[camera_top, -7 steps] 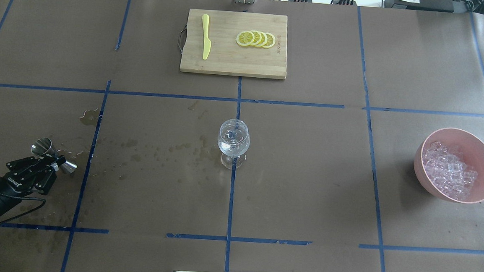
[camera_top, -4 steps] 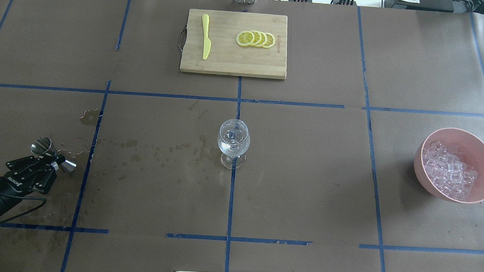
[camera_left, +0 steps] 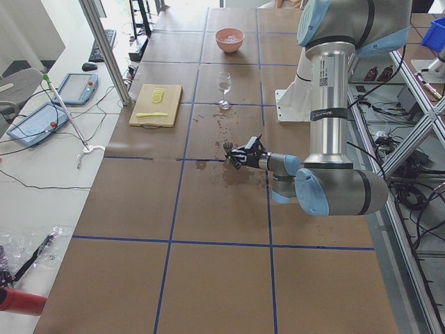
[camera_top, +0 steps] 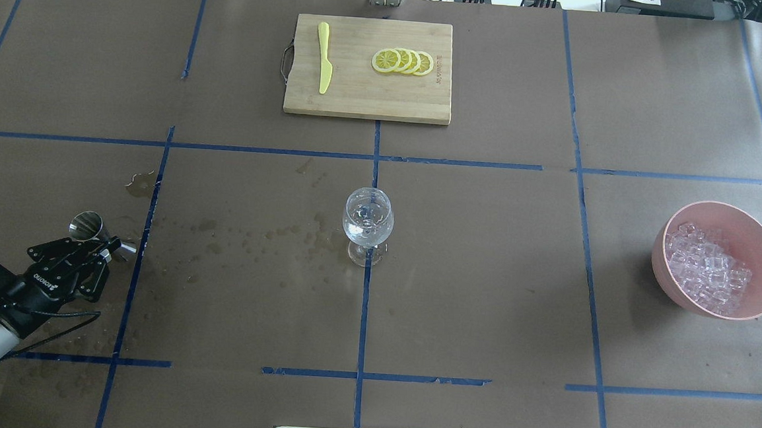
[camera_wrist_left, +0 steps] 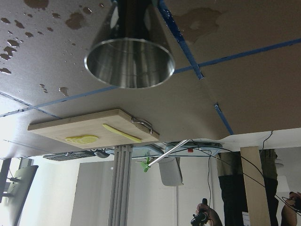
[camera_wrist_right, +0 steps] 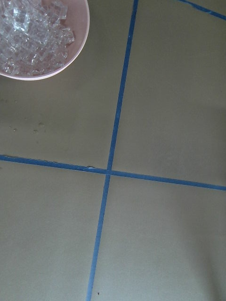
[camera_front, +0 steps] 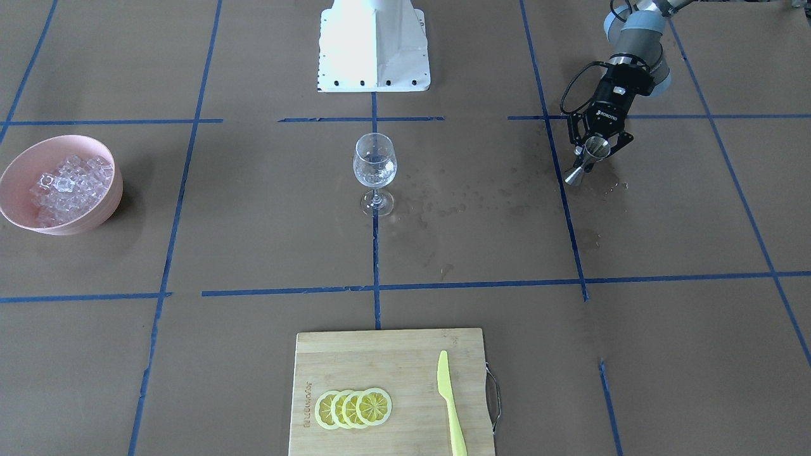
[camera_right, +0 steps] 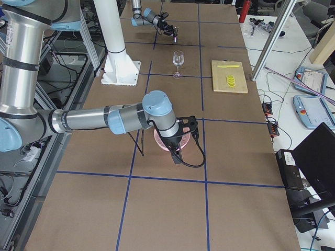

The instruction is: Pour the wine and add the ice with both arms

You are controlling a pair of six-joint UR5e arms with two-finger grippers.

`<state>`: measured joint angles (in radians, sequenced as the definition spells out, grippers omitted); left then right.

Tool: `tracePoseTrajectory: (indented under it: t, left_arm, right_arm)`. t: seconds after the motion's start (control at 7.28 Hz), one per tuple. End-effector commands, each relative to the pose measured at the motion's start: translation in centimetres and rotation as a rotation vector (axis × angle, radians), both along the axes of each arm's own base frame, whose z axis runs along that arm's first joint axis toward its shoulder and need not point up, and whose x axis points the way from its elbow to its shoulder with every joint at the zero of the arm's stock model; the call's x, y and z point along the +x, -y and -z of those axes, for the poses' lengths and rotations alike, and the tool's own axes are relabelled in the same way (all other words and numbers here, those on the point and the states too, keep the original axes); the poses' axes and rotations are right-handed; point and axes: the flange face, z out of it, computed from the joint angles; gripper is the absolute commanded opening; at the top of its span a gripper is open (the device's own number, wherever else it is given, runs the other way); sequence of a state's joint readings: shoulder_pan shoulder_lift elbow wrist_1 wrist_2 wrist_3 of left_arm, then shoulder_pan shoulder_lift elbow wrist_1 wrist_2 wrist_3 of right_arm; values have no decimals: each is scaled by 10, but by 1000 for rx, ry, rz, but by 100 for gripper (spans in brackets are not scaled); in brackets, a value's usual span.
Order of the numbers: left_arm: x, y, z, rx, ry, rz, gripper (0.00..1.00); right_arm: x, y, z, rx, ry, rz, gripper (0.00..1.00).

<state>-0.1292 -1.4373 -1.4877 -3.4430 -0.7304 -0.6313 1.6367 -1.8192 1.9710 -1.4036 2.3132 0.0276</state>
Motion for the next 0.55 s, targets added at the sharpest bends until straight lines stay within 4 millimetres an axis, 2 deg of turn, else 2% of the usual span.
tracePoseTrajectory:
  t: [0.0, 0.41]
  left_arm:
    - [1, 0, -2, 2, 17, -4, 0]
    - [4, -2, -9, 0, 37, -21, 0]
  right_arm:
    - [0, 0, -1, -2, 0, 0, 100]
    - [0, 0, -1, -2, 0, 0, 100]
